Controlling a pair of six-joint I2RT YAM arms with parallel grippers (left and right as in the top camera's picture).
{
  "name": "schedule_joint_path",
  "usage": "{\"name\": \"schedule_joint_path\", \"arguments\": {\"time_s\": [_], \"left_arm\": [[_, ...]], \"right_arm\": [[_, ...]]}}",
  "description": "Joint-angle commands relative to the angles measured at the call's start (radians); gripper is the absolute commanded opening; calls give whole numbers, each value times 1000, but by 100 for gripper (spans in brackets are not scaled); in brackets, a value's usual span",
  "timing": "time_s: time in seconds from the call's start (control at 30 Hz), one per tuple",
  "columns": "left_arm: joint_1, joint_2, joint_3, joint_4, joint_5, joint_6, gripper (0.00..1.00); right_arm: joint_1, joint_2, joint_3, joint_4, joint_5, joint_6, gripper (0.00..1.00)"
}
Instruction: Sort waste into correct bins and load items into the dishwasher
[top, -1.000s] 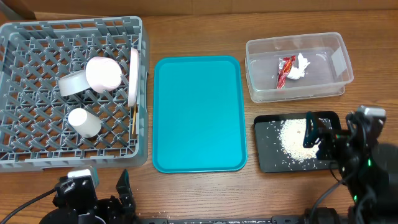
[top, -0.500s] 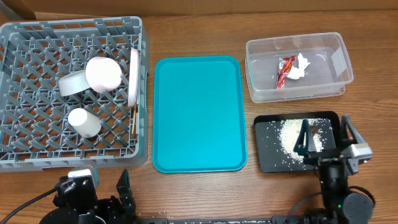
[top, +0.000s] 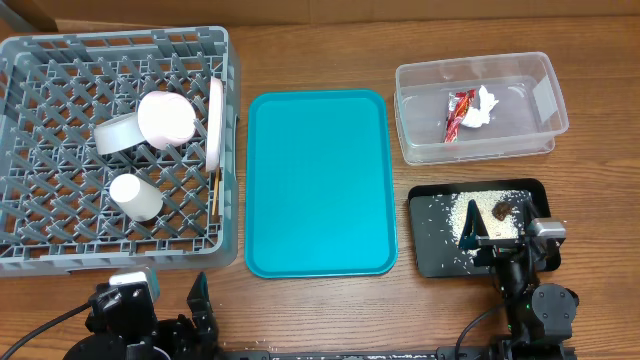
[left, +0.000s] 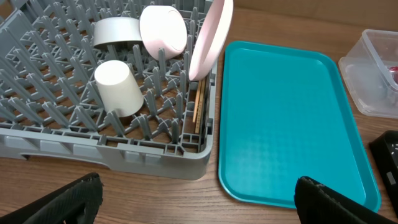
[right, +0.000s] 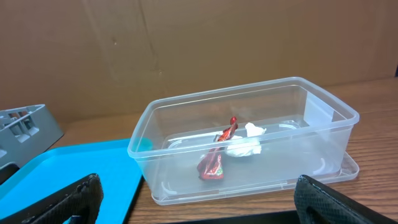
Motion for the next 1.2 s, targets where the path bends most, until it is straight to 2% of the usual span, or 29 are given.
{"name": "schedule_joint_path", "arguments": {"time_s": [0.0, 0.73, 0.87, 1.17], "left_arm": [[-2, -5, -2, 2, 11, 16, 100], [-2, -5, -9, 16, -1, 21, 100], [1, -39, -127, 127, -3, 20, 100], [-1, -327, -662, 591, 131, 15, 100]], "right_arm": [[5, -9, -10, 5, 11, 0, 100], [5, -9, -10, 6, 11, 0, 100], [5, -9, -10, 6, 12, 0, 100], [5, -9, -10, 5, 12, 0, 100]]}}
